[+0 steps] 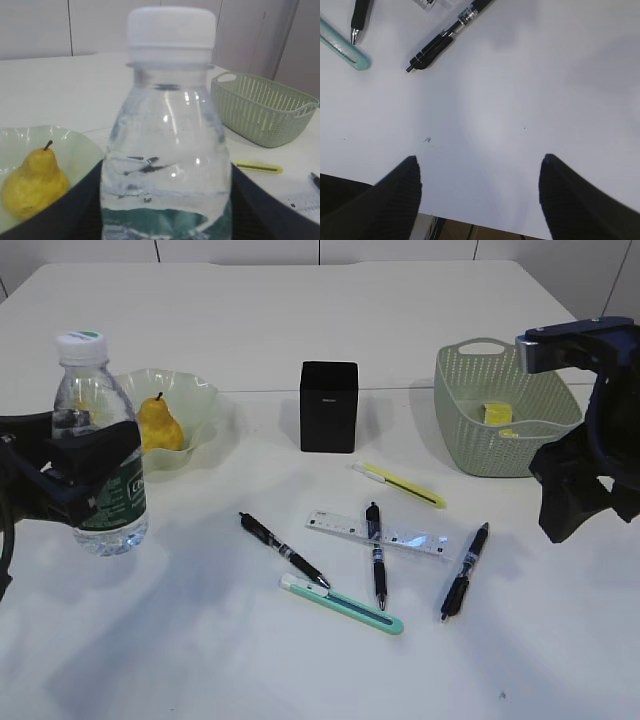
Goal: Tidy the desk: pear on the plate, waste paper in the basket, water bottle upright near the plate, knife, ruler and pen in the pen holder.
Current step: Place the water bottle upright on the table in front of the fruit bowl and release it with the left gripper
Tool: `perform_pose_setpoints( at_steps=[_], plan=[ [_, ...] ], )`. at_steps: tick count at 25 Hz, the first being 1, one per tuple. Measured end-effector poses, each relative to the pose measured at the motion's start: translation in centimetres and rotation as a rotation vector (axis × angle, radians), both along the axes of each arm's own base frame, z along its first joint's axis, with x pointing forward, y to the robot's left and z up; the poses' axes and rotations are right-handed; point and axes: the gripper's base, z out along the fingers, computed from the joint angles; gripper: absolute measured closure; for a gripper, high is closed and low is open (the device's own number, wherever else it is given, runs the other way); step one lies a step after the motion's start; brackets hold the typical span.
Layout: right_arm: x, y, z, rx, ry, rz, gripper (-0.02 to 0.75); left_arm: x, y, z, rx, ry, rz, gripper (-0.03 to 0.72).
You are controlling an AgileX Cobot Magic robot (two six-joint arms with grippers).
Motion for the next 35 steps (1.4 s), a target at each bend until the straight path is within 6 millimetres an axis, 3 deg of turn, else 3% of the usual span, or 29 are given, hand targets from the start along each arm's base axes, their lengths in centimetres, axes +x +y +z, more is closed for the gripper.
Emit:
perform_pose_setpoints(
  at_steps=[12,35],
  plan=[
    [0.1,0.0,0.0,0.003,-0.011,0.000,0.199,1.3,-0.3,-3.1,0.024,0.117,0.000,0.265],
    [0.5,0.1,0.1,0.013,-0.051,0.001,0.199,6.6,-1.4,-7.3,0.082,0.147,-0.011,0.267]
  ],
)
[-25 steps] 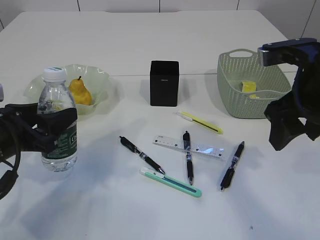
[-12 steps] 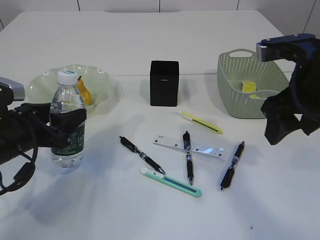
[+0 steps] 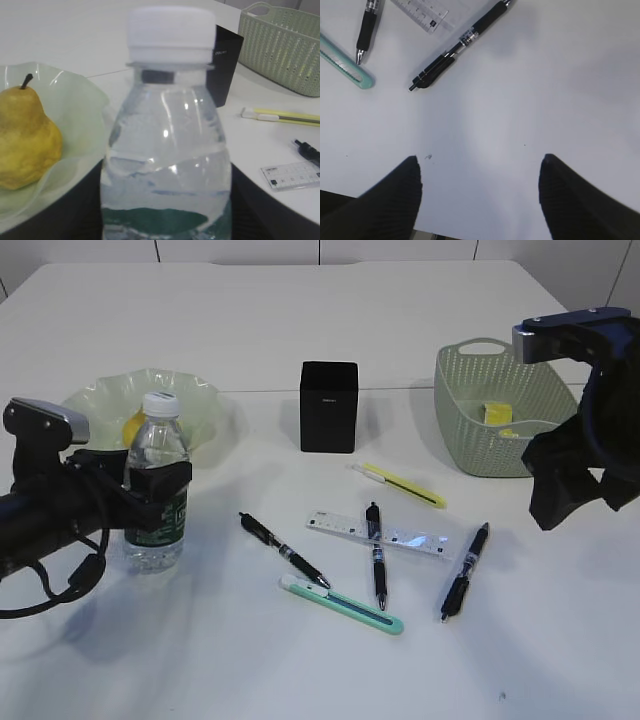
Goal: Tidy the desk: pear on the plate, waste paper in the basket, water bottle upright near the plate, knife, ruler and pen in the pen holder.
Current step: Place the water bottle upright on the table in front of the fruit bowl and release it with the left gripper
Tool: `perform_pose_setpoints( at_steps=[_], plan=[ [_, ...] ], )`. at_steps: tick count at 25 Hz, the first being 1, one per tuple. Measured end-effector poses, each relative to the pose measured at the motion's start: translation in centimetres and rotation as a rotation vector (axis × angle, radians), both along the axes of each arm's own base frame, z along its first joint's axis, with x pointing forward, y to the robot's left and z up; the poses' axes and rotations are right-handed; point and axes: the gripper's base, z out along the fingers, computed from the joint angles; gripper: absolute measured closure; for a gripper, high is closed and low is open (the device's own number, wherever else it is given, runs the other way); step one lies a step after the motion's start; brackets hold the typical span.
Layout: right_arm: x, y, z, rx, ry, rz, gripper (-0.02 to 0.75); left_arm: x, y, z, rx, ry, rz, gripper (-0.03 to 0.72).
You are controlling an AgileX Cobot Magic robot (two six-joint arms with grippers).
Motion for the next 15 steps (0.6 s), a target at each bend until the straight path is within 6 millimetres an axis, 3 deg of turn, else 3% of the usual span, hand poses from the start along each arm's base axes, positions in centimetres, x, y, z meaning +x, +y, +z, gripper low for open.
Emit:
perform_pose_setpoints(
  at_steps=[15],
  plan=[
    [0.0,0.0,0.0,-0.002,-0.001,0.001,0.199,0.5,-0.5,-2.3,-0.079,-0.058,-0.033,0.284]
  ],
)
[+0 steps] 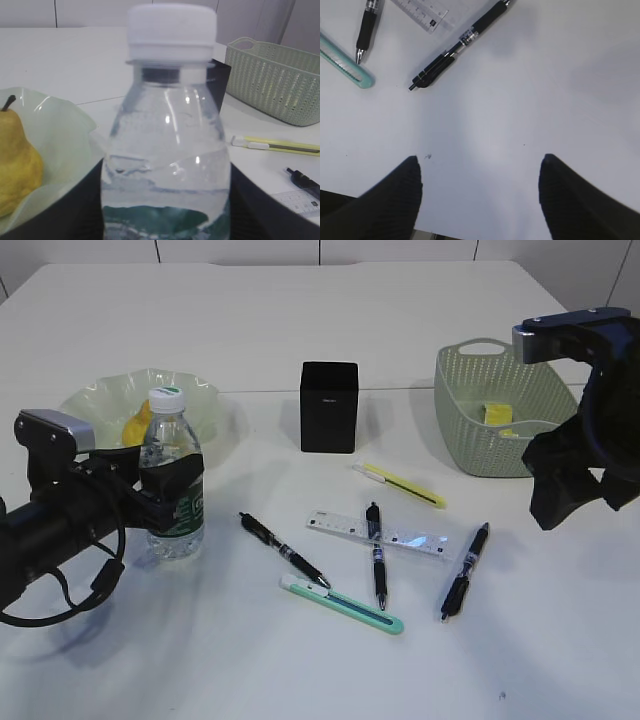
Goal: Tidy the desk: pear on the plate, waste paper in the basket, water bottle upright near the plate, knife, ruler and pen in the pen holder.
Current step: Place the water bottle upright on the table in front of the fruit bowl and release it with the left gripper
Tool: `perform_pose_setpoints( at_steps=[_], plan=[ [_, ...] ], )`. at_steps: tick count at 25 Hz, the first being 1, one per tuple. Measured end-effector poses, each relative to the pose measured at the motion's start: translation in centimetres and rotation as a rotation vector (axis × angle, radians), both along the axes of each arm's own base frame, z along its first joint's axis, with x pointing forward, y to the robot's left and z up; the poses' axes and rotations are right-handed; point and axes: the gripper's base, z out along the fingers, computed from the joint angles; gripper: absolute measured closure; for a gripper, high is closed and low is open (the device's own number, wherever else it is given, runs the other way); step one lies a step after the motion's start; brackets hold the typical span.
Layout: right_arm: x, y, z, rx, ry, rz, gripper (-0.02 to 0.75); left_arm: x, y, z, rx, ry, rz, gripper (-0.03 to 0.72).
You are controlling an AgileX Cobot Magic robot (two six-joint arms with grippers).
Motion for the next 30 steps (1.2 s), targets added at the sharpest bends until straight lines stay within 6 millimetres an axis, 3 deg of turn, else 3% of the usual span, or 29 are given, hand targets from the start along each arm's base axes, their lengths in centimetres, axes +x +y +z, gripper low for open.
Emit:
perform_pose_setpoints(
  at_steps=[12,20,30],
  plan=[
    [0.0,0.0,0.0,0.000,0.000,0.000,0.199,0.0,0.0,0.3,0.012,0.004,-0.001,0.225],
    [0.0,0.0,0.0,-0.001,0.003,0.000,0.199,-0.4,0.1,0.3,0.074,0.071,-0.012,0.134],
    [-0.1,-0.1,0.0,-0.013,0.016,0.002,0.199,-0.4,0.1,3.8,0.059,-0.031,-0.009,0.098]
  ],
)
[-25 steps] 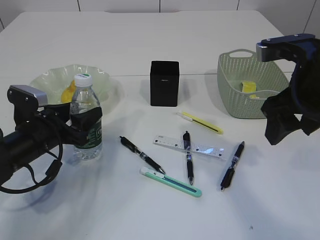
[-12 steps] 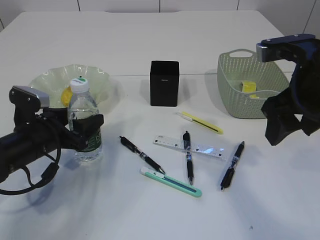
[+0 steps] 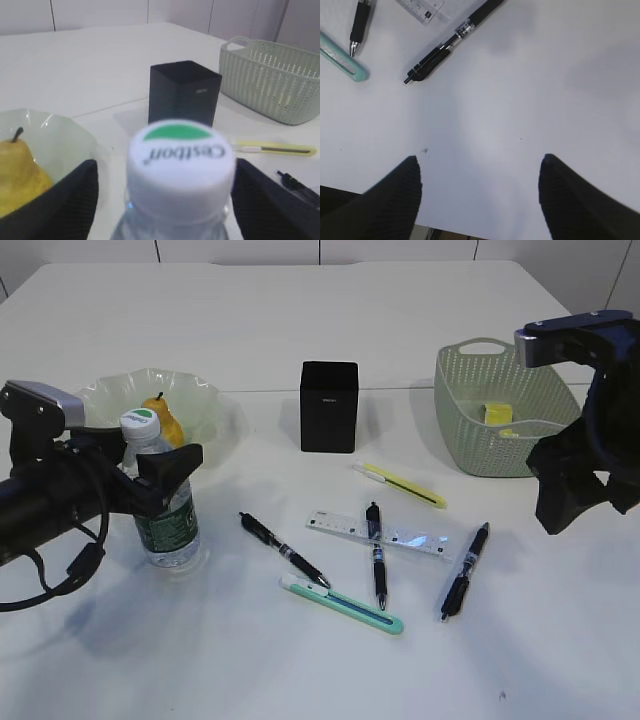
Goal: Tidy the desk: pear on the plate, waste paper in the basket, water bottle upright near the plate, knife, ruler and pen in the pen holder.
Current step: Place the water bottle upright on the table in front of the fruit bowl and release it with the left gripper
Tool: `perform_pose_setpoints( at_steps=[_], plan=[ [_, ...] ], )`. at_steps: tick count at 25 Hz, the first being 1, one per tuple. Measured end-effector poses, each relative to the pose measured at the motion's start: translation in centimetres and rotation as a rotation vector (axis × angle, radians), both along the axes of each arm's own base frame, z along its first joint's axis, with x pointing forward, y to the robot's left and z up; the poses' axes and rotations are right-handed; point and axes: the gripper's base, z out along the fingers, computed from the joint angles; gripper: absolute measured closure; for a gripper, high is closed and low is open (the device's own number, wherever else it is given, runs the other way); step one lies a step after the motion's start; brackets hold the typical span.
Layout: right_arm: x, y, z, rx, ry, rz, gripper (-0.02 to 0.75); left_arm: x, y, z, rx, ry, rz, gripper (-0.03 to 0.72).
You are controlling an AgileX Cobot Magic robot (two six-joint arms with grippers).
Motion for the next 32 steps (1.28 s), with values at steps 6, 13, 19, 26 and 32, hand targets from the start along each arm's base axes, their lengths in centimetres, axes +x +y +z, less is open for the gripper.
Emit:
perform_pose_setpoints(
  at_steps=[6,13,19,26,32],
  plan=[
    [-0.1,-0.1,0.0,-0.006,0.010,0.001,0.199,-0.3,0.0,3.1,0.000,-0.109,-0.004,0.098],
    [-0.1,-0.1,0.0,-0.007,0.013,0.000,0.199,-0.5,0.4,5.9,-0.021,-0.204,0.037,0.098],
    [-0.2,-0.1,0.0,-0.011,0.019,0.001,0.199,-0.2,2.5,5.8,-0.084,-0.169,0.233,0.098],
    [-0.2,-0.1,0.0,-0.012,0.021,0.001,0.199,-0.6,6.8,4.8,-0.086,-0.122,0.422,0.098],
    [-0.2,-0.1,0.0,-0.012,0.021,0.001,0.199,-1.9,10.0,4.9,-0.086,-0.116,0.550,0.098]
  ],
)
